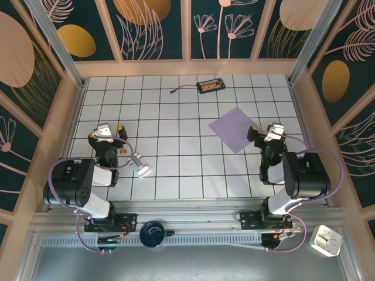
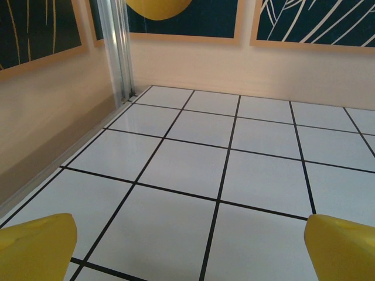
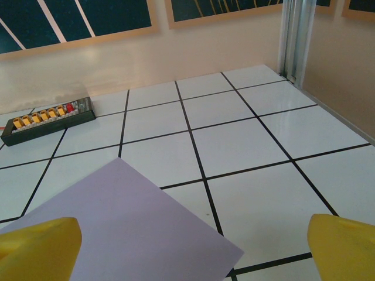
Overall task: Fold a paper plane with a square sheet of paper (pick it up from the middle)
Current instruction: Move the square sheet of paper to the center of the table.
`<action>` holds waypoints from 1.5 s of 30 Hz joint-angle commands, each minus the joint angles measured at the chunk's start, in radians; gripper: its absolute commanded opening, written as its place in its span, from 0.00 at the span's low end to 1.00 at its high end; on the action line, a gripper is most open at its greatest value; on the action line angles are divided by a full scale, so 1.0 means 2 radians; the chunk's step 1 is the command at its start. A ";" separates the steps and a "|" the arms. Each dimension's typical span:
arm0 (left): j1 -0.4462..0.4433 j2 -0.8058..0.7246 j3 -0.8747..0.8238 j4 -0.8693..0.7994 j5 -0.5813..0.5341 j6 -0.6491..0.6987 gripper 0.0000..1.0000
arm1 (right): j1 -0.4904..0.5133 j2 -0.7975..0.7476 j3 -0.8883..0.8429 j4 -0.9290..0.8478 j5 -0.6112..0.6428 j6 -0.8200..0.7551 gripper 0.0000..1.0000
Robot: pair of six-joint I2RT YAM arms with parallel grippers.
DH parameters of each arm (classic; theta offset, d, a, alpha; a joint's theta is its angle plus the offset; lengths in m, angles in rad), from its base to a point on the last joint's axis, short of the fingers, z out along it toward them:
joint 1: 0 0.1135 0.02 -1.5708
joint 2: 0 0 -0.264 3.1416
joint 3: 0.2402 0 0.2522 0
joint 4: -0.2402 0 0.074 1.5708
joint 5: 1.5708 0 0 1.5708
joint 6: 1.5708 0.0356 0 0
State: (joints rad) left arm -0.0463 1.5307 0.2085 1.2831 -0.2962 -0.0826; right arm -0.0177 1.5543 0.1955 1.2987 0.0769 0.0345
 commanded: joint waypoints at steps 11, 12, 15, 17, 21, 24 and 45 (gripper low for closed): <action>0.003 -0.112 0.026 -0.105 -0.033 -0.019 0.99 | 0.033 -0.058 0.047 -0.089 0.100 -0.009 0.99; 0.003 -0.129 0.031 -0.123 -0.036 -0.027 0.99 | 0.034 -0.078 0.065 -0.135 0.105 -0.008 0.99; 0.003 -0.179 0.034 -0.147 -0.019 -0.070 0.99 | 0.033 -0.137 0.118 -0.252 0.116 0.012 0.99; 0.003 -0.201 0.049 -0.185 0.007 -0.108 0.99 | 0.033 -0.164 0.159 -0.334 0.152 0.024 0.99; 0.003 -0.222 0.098 -0.293 0.081 -0.209 0.99 | 0.018 -0.190 0.232 -0.503 0.195 0.095 0.99; 0.001 -0.206 0.123 -0.335 0.200 -0.292 0.99 | 0.019 -0.195 0.250 -0.575 0.110 0.159 0.99; -0.150 -0.123 0.224 -0.505 0.225 -0.257 0.99 | 0.132 0.146 0.430 -0.736 -0.013 0.167 0.61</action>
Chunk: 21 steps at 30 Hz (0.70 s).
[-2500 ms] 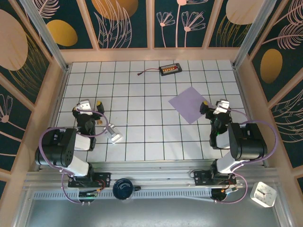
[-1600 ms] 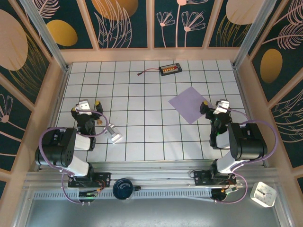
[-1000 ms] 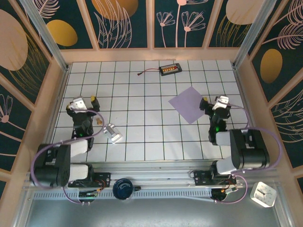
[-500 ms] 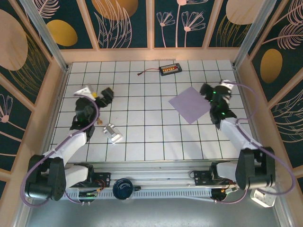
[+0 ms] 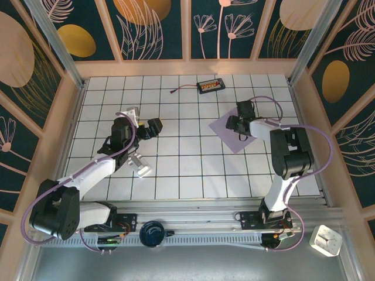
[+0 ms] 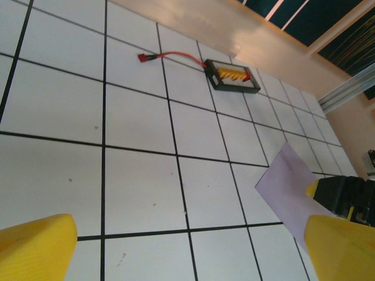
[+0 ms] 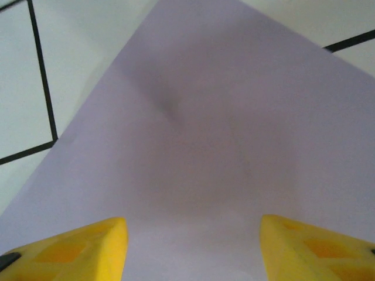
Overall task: Fold a paper plane with a square sheet of paper (pick it up from the middle)
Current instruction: Move the square sheet of paper to the center of the table.
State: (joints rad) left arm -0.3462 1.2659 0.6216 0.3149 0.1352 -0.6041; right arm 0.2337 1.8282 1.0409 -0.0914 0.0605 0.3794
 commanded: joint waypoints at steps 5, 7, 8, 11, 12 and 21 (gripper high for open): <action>0.000 0.015 0.032 -0.068 -0.019 0.018 0.99 | 0.034 0.015 -0.010 -0.056 -0.019 -0.005 0.58; 0.000 0.013 0.034 -0.082 -0.024 0.019 0.99 | 0.052 0.017 -0.017 -0.055 -0.032 -0.006 0.56; 0.000 0.010 0.034 -0.088 -0.026 0.017 0.99 | 0.065 0.016 -0.021 -0.053 -0.039 -0.005 0.56; 0.000 -0.004 0.031 -0.099 -0.024 0.004 0.98 | 0.110 0.021 -0.016 -0.053 -0.059 -0.003 0.53; 0.000 -0.010 0.029 -0.102 -0.023 0.001 0.98 | 0.128 0.025 -0.009 -0.057 -0.062 -0.002 0.53; -0.001 -0.062 0.018 -0.166 -0.036 -0.006 0.97 | 0.252 0.064 0.093 -0.066 -0.123 -0.014 0.52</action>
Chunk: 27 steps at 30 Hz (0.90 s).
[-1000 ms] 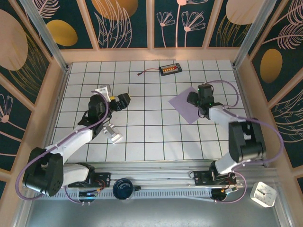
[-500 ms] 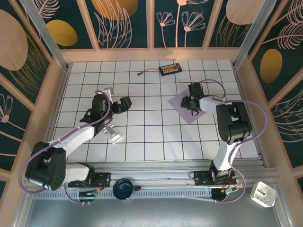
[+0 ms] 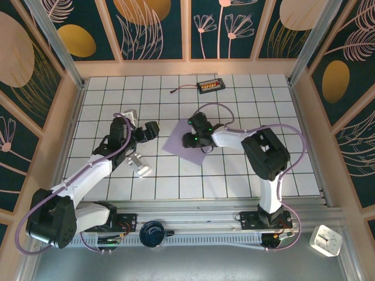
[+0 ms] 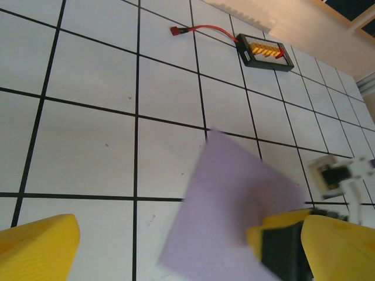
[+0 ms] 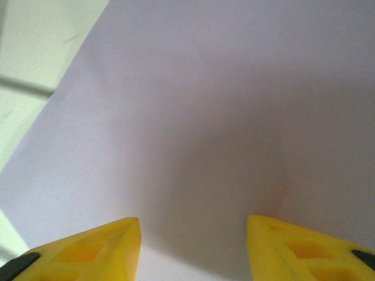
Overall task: Fold a paper plane with a square sheet of paper (pick it up from the middle)
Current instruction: Move the square sheet of paper to the center of the table.
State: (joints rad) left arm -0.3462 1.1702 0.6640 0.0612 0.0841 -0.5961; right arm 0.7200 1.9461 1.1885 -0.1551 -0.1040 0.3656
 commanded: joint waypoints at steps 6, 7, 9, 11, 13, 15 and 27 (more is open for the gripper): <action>-0.050 -0.001 0.022 -0.106 -0.047 -0.020 0.99 | -0.052 -0.106 -0.018 -0.003 -0.055 0.014 0.65; -0.065 0.013 0.035 -0.124 -0.058 -0.018 0.99 | -0.070 -0.127 -0.034 0.000 -0.052 0.016 0.67; -0.091 0.041 0.062 -0.163 -0.075 -0.017 0.99 | -0.101 -0.168 -0.061 -0.002 -0.032 0.016 0.71; -0.115 0.068 0.086 -0.203 -0.096 -0.021 0.99 | -0.131 -0.200 -0.085 -0.007 -0.005 0.009 0.74; -0.134 0.094 0.104 -0.231 -0.108 -0.029 0.99 | -0.153 -0.227 -0.107 -0.008 0.016 0.000 0.78; -0.143 0.118 0.114 -0.241 -0.100 -0.035 0.99 | -0.164 -0.246 -0.125 0.002 0.024 -0.001 0.80; -0.149 0.300 0.236 -0.283 -0.063 0.004 0.99 | -0.170 -0.261 -0.177 0.058 -0.010 -0.003 0.96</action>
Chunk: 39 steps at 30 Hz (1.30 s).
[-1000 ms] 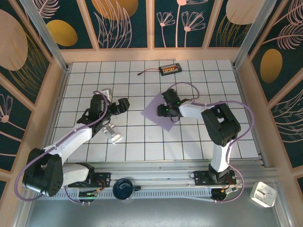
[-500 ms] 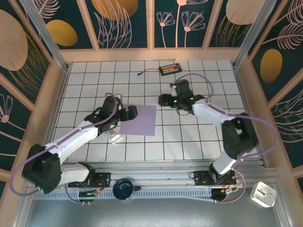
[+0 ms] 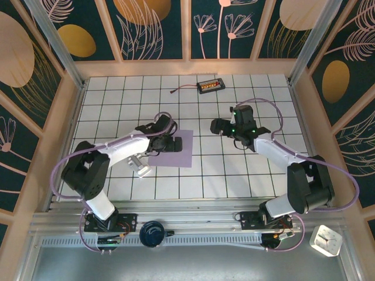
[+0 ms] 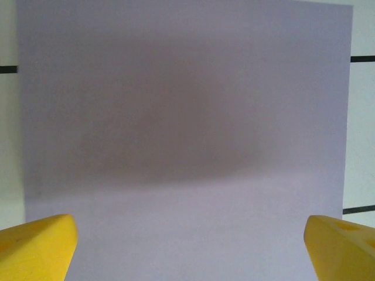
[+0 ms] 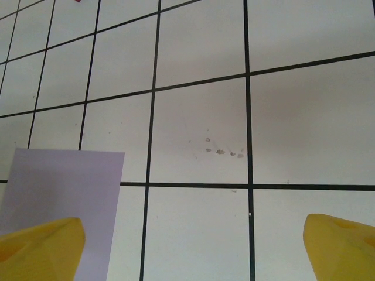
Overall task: Fold a paper plane with a square sheet of paper (pick it up from the middle)
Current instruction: Move the square sheet of paper to the center of the table, then first fold in half a square sheet of paper at the center of the table.
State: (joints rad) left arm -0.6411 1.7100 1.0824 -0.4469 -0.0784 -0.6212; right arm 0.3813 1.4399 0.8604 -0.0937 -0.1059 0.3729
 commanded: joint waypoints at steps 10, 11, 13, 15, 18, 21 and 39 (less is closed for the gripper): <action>-0.002 0.103 0.092 -0.085 -0.014 0.013 0.99 | -0.002 0.001 -0.024 0.044 -0.017 -0.021 0.96; -0.002 0.107 0.096 -0.086 -0.014 0.012 0.99 | -0.002 0.004 -0.024 0.044 -0.018 -0.023 0.96; -0.002 0.114 0.102 -0.088 -0.012 0.008 0.99 | -0.005 0.006 -0.025 0.046 -0.020 -0.025 0.96; -0.002 0.121 0.109 -0.090 -0.010 0.008 0.99 | -0.007 0.007 -0.026 0.046 -0.025 -0.026 0.96; -0.002 0.130 0.120 -0.094 -0.008 0.008 0.99 | -0.010 0.004 -0.031 0.050 -0.027 -0.027 0.96; -0.002 0.143 0.133 -0.101 -0.007 0.010 0.99 | -0.014 0.003 -0.035 0.051 -0.030 -0.027 0.96; -0.003 0.158 0.114 -0.089 -0.005 0.007 0.98 | -0.018 -0.002 -0.043 0.051 -0.032 -0.025 0.96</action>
State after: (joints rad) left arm -0.6418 1.9957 1.3342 -0.6022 -0.1028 -0.5999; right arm 0.3527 1.4406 0.7834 -0.0032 -0.1589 0.3386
